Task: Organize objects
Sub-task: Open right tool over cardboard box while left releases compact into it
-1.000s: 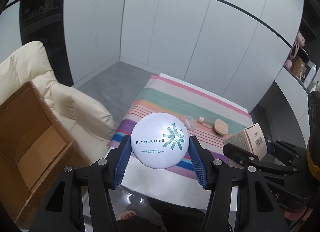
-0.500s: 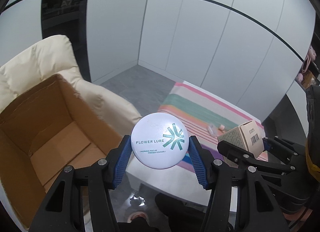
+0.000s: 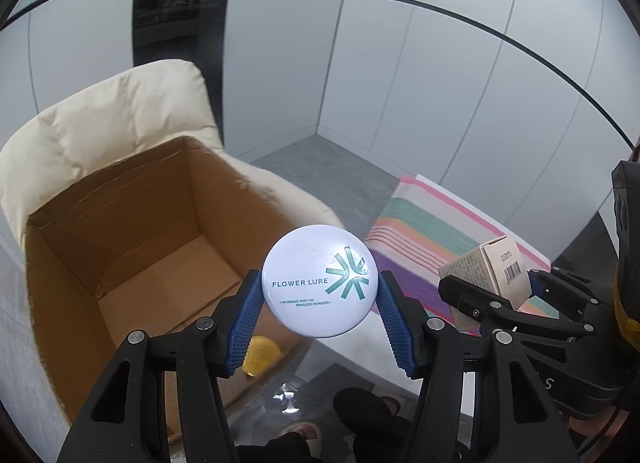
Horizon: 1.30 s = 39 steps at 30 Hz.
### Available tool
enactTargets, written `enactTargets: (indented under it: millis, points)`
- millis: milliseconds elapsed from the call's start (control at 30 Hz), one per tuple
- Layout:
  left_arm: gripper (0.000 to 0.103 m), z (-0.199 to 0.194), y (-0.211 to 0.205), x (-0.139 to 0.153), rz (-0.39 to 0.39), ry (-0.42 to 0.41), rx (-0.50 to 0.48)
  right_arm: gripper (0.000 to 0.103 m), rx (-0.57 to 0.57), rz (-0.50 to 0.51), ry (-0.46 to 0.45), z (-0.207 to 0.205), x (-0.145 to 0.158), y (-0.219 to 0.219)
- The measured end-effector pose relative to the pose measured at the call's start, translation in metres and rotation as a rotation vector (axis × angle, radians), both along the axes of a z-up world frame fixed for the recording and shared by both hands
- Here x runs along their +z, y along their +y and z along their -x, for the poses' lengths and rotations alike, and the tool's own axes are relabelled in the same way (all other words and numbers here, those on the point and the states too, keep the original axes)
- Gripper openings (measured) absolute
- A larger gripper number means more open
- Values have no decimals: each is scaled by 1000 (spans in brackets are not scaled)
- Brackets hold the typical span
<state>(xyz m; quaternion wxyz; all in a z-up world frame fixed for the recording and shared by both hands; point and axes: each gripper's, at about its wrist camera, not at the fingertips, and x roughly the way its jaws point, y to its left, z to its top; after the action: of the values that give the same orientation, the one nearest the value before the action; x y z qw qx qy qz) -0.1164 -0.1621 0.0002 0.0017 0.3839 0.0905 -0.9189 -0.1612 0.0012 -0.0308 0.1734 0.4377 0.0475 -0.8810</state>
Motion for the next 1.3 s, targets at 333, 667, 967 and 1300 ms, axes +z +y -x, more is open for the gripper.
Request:
enactTargets:
  millis: [333,667,967,1300]
  points:
    - [59,-16,-43,-3,-1,-11,87,54,81,-2,6,1,-3,-52]
    - [59,-34,-88,-13,-5,-33,170,55,180,-8,10,-4,-6,-107]
    - [60,-50,-116,-19,-24,-43,215,55,236,-16,1,-6,-13,-147]
    - [86,-62,-141,-16,-21,-37,276,72,270,-23,24,-9,-12,-173]
